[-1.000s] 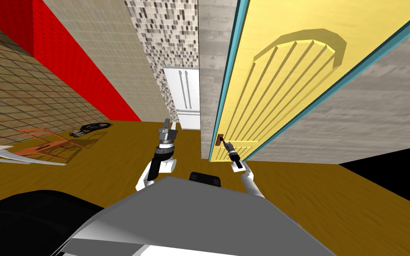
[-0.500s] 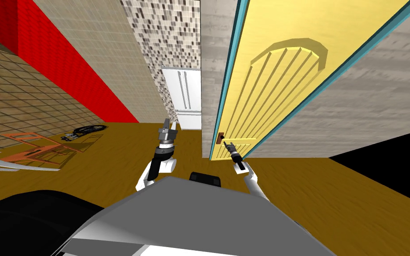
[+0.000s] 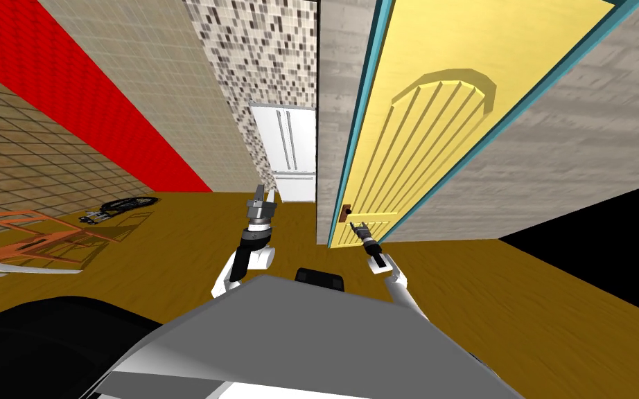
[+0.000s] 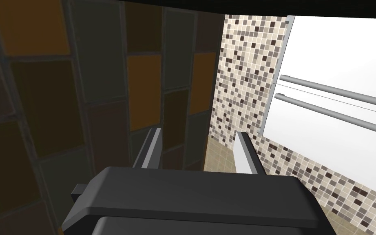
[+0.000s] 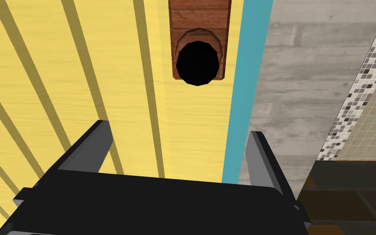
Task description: Push the door open
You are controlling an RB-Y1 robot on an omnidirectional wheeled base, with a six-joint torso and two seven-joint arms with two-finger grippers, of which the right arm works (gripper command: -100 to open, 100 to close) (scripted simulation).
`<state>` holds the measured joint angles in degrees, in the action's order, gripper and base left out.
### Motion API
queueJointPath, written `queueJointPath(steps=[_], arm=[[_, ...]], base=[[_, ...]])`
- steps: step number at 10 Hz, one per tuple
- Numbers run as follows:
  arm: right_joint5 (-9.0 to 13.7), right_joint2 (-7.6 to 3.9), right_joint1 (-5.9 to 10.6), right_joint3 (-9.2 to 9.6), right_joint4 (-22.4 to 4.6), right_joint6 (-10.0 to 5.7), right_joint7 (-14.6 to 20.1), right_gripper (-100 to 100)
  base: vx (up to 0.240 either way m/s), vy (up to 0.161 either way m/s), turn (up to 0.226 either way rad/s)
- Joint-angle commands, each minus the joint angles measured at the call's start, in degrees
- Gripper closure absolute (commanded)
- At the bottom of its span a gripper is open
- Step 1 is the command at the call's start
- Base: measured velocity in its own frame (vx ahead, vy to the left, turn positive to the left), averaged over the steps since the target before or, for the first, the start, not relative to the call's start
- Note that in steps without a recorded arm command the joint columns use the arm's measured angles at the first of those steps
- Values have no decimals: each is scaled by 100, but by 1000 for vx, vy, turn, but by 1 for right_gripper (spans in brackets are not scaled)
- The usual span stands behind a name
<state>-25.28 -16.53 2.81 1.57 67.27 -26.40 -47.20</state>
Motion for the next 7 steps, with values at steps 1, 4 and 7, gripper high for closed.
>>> queueJointPath(steps=[1,4,7], arm=[[-93,-45,-42,-15,32,-2,-161,-100],[-66,-8,-15,-34,10,15,-141,-100],[-68,44,25,-88,-42,25,-199,-100]], base=[[-63,85,-56],[95,28,10],[192,43,33]])
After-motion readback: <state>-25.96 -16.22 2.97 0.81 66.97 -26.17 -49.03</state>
